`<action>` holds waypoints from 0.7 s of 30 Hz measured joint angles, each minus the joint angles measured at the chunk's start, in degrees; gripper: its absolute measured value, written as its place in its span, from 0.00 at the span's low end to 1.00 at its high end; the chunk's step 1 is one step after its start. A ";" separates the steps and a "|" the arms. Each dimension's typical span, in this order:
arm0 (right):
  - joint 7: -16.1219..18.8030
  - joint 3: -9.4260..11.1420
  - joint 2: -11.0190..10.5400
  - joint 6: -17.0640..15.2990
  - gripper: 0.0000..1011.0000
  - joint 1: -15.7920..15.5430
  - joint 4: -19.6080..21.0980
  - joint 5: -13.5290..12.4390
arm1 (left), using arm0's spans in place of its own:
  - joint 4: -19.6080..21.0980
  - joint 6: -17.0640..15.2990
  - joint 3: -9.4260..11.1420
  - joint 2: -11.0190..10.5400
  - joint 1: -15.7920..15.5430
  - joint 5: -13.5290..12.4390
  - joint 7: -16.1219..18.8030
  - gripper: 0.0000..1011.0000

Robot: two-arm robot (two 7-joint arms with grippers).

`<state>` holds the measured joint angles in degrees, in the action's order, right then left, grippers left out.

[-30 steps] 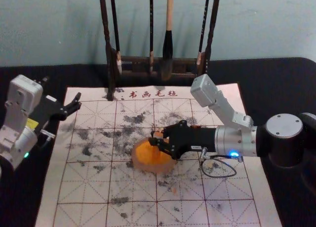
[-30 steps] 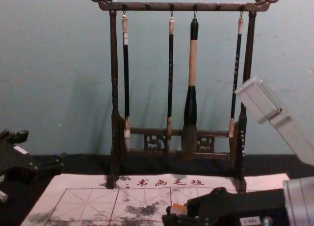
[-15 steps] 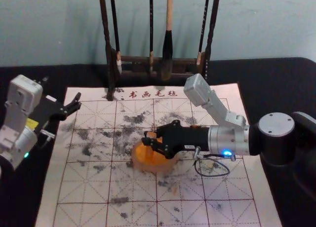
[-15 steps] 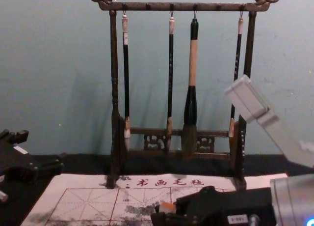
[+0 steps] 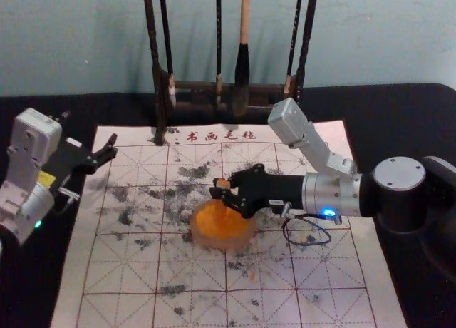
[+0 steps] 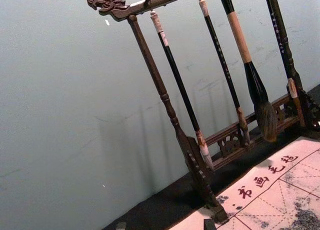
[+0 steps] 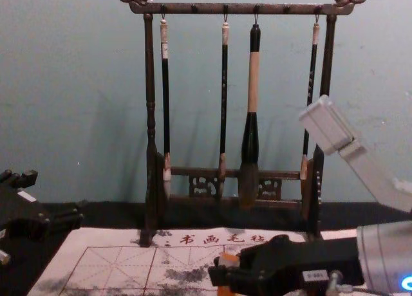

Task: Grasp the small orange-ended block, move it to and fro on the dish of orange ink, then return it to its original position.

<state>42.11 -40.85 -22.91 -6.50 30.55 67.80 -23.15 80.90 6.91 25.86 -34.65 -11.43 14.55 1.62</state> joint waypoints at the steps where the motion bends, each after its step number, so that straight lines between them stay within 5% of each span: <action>1: -0.13 0.17 -0.22 -0.08 0.11 -0.06 0.12 0.09 | 0.00 0.00 0.00 0.00 0.00 0.00 0.00 0.99; 21: -0.83 1.43 -4.44 -1.86 0.11 -3.63 6.61 -0.06 | 0.00 0.00 0.00 0.00 0.00 0.00 0.00 0.99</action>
<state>41.28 -39.42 -27.35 -8.36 26.93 74.42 -23.21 80.90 6.91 25.86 -34.65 -11.43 14.55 1.62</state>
